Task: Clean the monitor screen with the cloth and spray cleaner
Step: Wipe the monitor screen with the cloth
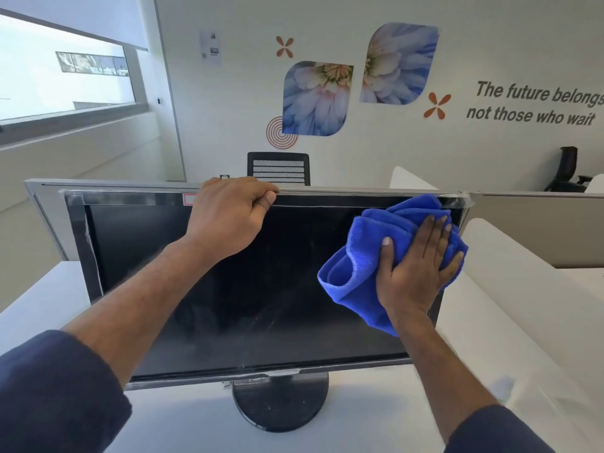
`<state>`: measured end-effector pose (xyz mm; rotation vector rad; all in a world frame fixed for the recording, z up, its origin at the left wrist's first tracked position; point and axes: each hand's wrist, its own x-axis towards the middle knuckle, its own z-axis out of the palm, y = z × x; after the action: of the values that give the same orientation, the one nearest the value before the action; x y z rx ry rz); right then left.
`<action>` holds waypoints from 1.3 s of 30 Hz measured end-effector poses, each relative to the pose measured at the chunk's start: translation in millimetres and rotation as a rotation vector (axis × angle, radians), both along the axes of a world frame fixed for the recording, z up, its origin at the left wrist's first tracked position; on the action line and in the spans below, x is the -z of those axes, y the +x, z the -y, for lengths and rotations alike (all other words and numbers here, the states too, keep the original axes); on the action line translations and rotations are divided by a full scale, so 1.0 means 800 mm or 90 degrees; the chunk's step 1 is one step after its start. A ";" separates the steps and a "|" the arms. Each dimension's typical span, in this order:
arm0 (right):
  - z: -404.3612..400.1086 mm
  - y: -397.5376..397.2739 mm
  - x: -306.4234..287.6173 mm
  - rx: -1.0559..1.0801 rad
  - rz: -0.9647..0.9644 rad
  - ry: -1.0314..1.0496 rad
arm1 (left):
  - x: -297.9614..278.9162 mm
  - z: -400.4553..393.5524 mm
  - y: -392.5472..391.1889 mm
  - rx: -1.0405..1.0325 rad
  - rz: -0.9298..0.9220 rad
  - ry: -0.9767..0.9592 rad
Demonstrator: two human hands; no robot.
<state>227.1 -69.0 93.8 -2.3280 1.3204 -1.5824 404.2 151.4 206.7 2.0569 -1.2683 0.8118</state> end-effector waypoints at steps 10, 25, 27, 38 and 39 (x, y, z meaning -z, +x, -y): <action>-0.030 -0.014 0.081 0.015 -0.005 0.082 | 0.006 0.000 0.002 -0.012 0.036 -0.012; -0.017 0.020 -0.026 -0.011 0.013 0.033 | 0.007 -0.003 0.008 -0.015 0.028 -0.015; -0.012 0.013 -0.014 0.015 -0.020 0.012 | 0.007 -0.001 0.007 -0.013 0.038 -0.012; -0.035 -0.038 0.131 0.033 -0.122 0.100 | 0.009 0.004 0.004 -0.013 0.054 -0.030; -0.036 -0.041 0.138 0.029 -0.122 0.104 | 0.009 0.004 0.003 -0.011 0.054 -0.031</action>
<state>194.0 -39.8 -16.7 -2.4139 1.4877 -1.2333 406.3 148.1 199.9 2.0155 -1.2655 0.9384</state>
